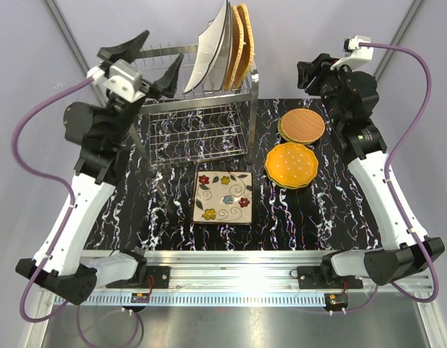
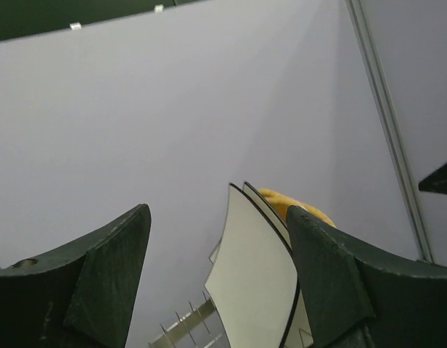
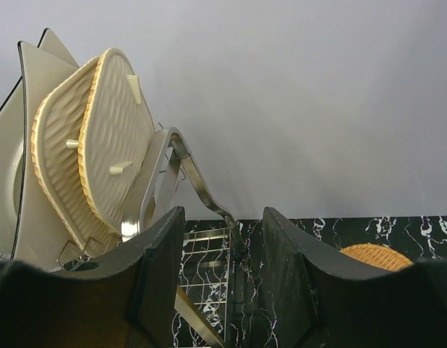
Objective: Unload the plates from the dish rack
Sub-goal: Grab a plate with the left arm, then pass the plate from the left arm to the right
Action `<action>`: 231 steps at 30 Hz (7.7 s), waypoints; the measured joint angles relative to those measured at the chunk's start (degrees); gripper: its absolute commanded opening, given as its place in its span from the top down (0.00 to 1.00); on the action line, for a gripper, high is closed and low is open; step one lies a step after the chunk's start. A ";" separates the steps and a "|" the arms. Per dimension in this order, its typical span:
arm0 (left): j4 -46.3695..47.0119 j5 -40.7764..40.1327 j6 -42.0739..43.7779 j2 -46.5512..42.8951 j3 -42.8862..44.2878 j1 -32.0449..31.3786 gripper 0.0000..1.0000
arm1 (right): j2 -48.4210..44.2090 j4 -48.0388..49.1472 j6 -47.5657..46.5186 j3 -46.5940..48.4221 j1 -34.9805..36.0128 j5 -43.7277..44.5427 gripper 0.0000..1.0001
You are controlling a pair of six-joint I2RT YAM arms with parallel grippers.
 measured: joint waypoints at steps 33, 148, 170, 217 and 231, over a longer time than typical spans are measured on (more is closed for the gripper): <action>-10.21 3.93 8.37 19.08 -1.29 0.66 0.43 | -0.13 -0.02 0.04 -1.20 -1.49 -0.52 0.45; -37.03 18.47 37.38 -15.52 -4.48 -14.73 1.00 | -3.04 -26.75 0.59 13.44 -23.98 -32.65 0.09; -47.56 15.69 43.65 -21.94 -11.17 -25.97 1.00 | -3.10 -35.15 5.40 13.44 -24.24 -48.02 0.00; -32.89 -24.09 66.34 -12.83 -33.35 -48.83 1.00 | -7.89 -21.24 26.80 -26.53 -8.92 -66.07 0.61; -29.35 -25.88 62.36 -12.96 -34.56 -48.83 0.81 | -7.96 -9.79 36.28 -29.64 -9.35 -70.90 1.00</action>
